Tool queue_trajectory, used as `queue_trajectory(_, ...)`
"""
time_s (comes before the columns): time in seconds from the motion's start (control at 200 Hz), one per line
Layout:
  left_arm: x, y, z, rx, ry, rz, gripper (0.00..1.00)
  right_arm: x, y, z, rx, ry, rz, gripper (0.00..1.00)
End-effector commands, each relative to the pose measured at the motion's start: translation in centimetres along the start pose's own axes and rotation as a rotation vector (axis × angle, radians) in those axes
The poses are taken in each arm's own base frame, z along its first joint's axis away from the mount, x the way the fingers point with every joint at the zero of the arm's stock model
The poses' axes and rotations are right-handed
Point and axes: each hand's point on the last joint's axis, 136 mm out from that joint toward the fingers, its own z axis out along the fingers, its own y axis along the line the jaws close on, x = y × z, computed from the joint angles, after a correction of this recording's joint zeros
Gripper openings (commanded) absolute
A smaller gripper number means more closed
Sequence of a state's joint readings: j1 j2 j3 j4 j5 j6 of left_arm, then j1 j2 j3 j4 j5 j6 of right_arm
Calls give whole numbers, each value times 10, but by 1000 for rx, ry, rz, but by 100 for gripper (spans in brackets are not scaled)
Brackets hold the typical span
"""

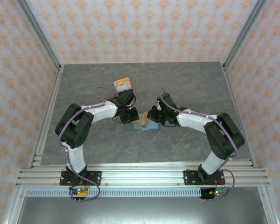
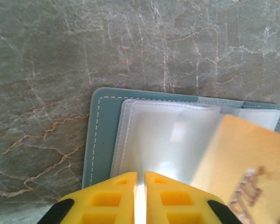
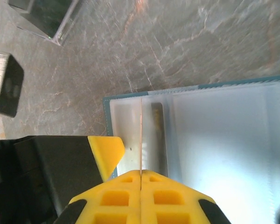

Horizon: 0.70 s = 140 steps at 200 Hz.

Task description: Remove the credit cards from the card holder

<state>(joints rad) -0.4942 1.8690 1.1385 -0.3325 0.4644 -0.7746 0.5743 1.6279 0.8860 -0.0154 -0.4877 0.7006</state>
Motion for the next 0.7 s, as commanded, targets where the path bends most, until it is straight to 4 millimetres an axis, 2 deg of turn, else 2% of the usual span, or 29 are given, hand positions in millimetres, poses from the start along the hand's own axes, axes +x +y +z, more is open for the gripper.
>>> queue_trajectory(0.0, -14, -22, -34, 77, -46, 30, 22, -8, -8, -19, 27, -59, -86, 0)
queue_trajectory(0.19, -25, -47, -75, 196, -124, 19, 45, -27, 22, -54, -177, -140, -96, 0)
queue_trajectory(0.425, -28, -81, -115, 418, -195, -35, 66, -50, 70, -93, -409, -225, -57, 0)
queue_trajectory(0.581, -25, -107, -136, 575, -187, -38, 70, -57, 106, -113, -561, -220, -31, 0)
queue_trajectory(0.696, -25, -121, -149, 662, -186, -40, 68, -60, 119, -123, -620, -227, -17, 0)
